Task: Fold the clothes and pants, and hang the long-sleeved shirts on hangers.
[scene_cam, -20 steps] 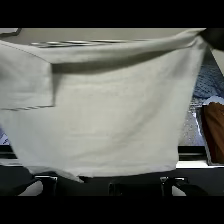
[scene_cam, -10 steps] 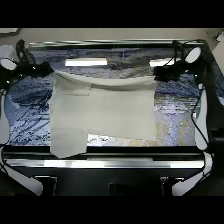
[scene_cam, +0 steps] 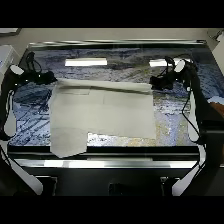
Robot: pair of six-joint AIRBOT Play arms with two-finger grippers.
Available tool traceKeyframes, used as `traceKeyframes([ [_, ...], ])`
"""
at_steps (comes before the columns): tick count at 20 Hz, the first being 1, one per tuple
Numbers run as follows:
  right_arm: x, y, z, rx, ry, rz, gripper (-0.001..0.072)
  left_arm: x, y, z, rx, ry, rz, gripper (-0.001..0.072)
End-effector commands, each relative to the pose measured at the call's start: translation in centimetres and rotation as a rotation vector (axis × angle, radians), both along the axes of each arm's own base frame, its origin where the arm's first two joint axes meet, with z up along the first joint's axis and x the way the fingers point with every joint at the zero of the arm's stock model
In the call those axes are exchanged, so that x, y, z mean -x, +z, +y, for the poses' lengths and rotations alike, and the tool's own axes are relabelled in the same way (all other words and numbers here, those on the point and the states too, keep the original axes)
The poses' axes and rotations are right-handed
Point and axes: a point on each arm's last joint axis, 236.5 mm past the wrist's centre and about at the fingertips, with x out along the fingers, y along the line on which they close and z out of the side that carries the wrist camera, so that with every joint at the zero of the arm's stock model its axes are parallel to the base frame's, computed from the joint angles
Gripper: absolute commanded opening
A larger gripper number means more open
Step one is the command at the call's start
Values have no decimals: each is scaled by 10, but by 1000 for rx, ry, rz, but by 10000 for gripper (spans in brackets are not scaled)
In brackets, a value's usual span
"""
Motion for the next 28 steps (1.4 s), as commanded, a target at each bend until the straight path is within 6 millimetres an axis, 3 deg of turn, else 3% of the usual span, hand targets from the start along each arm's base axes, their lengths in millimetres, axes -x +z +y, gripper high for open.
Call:
traceKeyframes([
  [1, 44, 4, 2, -6, 23, 168, 31, 55, -5, -4, 51, -108, 204, 24],
  [3, 66, 3, 4, -11, 35, 264, 31, 73, -6, -5, 89, -97, 295, 23],
  [7, 80, 2, 4, -8, 51, 322, 31, 110, -16, -5, 66, -118, 462, 24],
  [13, 82, -8, -13, 64, 25, 344, 32, 118, -26, -4, 63, -76, 527, 24],
  [17, 91, -29, -13, 60, 14, 427, 32, 132, -42, -5, 55, -75, 592, 24],
  [23, 98, -55, -8, 35, -7, 505, 35, 133, -49, 4, 13, -64, 600, 25],
  [24, 100, -57, -8, 37, -4, 518, 87, 132, -50, 3, 13, -65, 601, 26],
  [25, 101, -59, -8, 37, -8, 525, 221, 131, -51, 3, 7, -62, 596, 58],
  [26, 102, -59, -8, 38, -10, 527, 326, 129, -50, 4, 3, -57, 587, 191],
  [27, 102, -58, -8, 38, -9, 527, 389, 126, -49, 5, 3, -49, 579, 370],
  [28, 102, -55, -10, 42, 1, 518, 468, 123, -45, 7, -1, -37, 569, 468],
])
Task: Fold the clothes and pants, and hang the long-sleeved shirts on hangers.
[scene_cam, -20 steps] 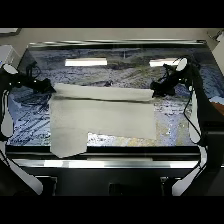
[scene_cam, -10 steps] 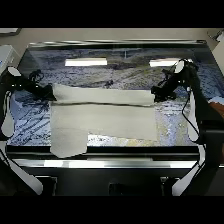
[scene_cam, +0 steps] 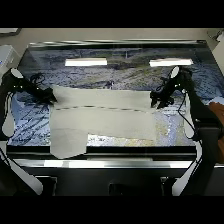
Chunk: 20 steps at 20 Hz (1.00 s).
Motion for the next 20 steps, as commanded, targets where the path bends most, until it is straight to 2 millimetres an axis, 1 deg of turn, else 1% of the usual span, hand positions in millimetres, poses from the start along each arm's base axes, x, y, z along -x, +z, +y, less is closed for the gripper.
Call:
traceKeyframes([
  [1, -1, 6, -1, -6, 25, -21, 505, -9, 9, 10, -37, 33, -33, 475],
  [2, -9, 17, -4, -7, 49, -78, 504, -14, 21, 18, -65, 49, -60, 475],
  [3, -17, 31, -9, -6, 62, -142, 504, -18, 37, 26, -89, 57, -100, 474],
  [4, -25, 48, -16, -2, 72, -211, 505, -19, 55, 34, -107, 70, -136, 474],
  [5, -29, 63, -26, 1, 83, -263, 505, -15, 74, 42, -120, 86, -166, 474],
  [6, -28, 78, -38, 1, 101, -296, 504, -8, 89, 50, -126, 105, -180, 474],
  [7, -23, 87, -47, -11, 113, -306, 504, 4, 100, 60, -131, 128, -183, 474],
  [8, -21, 96, -50, -66, 89, -324, 503, 19, 107, 69, -132, 155, -174, 474],
  [9, -15, 101, -51, -125, 84, -328, 501, 40, 109, 78, -128, 190, -150, 473],
  [10, -6, 100, -53, -176, 69, -319, 501, 62, 106, 85, -119, 229, -125, 473],
  [11, 5, 97, -51, -235, 52, -306, 501, 86, 101, 87, -89, 256, -112, 474],
  [12, 18, 94, -48, -293, 31, -289, 501, 110, 94, 84, -50, 276, -104, 474],
  [13, 31, 91, -45, -334, 14, -277, 501, 134, 84, 76, 8, 293, -101, 474],
  [15, 53, 84, -40, -376, -20, -265, 501, 172, 63, 49, 151, 337, -89, 473],
  [17, 69, 81, -35, -390, -38, -249, 501, 203, 35, 31, 211, 380, -57, 474],
  [19, 74, 86, -30, -401, -40, -260, 501, 222, 10, 21, 218, 389, -36, 473],
  [20, 73, 91, -29, -406, -39, -270, 501, 227, 1, 15, 225, 386, -29, 474],
])
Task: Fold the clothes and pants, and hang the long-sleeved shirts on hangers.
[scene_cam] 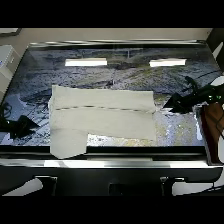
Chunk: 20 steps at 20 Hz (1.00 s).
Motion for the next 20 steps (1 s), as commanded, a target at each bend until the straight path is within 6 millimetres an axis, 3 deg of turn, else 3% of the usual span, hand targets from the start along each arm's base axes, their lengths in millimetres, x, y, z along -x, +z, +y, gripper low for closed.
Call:
traceKeyframes([
  [1, 9, 11, 9, -41, -8, -30, 501, 28, -35, -28, 70, 26, -20, 474],
  [5, 10, 19, 8, -29, -6, -53, 501, 43, -58, -51, 89, -15, -9, 473],
  [9, 11, 21, 9, -29, -7, -54, 499, 49, -67, -56, 80, -35, -12, 474],
  [13, 10, 21, 8, -29, -9, -54, 484, 42, -69, -53, 63, -15, -32, 473],
  [15, 10, 21, 8, -28, -9, -54, 484, 40, -70, -56, 62, -23, -36, 384],
  [17, 10, 20, 8, -27, -8, -54, 484, 39, -70, -63, 72, -42, -35, 79],
  [18, 11, 19, 7, -18, -6, -55, 484, 39, -70, -66, 76, -51, -33, 27],
  [20, 16, 9, 2, 8, -4, -30, 493, 39, -71, -71, 74, -70, -33, 26],
])
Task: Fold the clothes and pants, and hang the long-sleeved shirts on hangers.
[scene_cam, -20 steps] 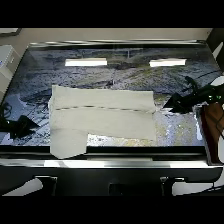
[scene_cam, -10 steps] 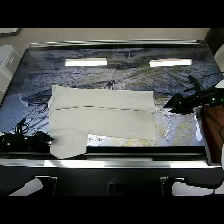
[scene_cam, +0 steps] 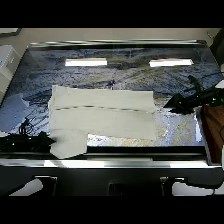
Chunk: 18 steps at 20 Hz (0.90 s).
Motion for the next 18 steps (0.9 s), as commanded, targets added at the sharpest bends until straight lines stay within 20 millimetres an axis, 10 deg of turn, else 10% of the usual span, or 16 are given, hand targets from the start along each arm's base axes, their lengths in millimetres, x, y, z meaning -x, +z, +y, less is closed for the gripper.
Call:
traceKeyframes([
  [1, 12, -18, -6, 28, 0, 48, 512, -2, -1, -8, 4, -25, -5, 26],
  [10, 117, -106, 20, -76, -18, 376, 547, -1, 0, -10, 8, -26, 0, 26],
  [18, 101, -117, 27, -95, -72, 295, 522, 0, 0, -11, 15, -21, 9, 26],
])
